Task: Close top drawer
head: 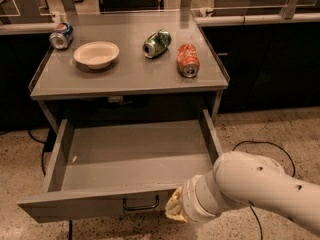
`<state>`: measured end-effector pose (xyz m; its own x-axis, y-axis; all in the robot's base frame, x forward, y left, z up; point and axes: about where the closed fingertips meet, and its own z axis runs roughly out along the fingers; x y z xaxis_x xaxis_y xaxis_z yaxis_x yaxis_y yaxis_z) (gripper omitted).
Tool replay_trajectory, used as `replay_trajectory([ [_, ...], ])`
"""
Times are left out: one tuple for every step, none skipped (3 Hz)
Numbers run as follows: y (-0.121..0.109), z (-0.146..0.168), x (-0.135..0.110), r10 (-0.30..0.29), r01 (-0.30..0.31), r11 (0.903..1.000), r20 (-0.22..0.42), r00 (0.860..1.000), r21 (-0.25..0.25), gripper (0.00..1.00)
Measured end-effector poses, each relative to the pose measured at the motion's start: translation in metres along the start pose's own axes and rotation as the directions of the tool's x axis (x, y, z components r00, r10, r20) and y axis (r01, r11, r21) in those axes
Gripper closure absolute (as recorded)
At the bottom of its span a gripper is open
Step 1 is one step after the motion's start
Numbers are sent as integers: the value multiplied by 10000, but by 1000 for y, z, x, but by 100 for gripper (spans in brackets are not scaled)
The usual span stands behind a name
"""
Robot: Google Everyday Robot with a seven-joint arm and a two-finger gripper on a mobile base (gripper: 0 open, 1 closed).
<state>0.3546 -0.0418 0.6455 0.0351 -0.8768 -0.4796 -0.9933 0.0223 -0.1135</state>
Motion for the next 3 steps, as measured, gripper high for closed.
replay_trajectory([
  [-10, 3, -2, -302, 328, 9975, -432, 9986, 626, 100],
  [-29, -3, -3, -618, 734, 9898, -959, 9935, 1218, 100],
  [-56, -11, -3, -1094, 1358, 9771, -1605, 9810, 1639, 100],
])
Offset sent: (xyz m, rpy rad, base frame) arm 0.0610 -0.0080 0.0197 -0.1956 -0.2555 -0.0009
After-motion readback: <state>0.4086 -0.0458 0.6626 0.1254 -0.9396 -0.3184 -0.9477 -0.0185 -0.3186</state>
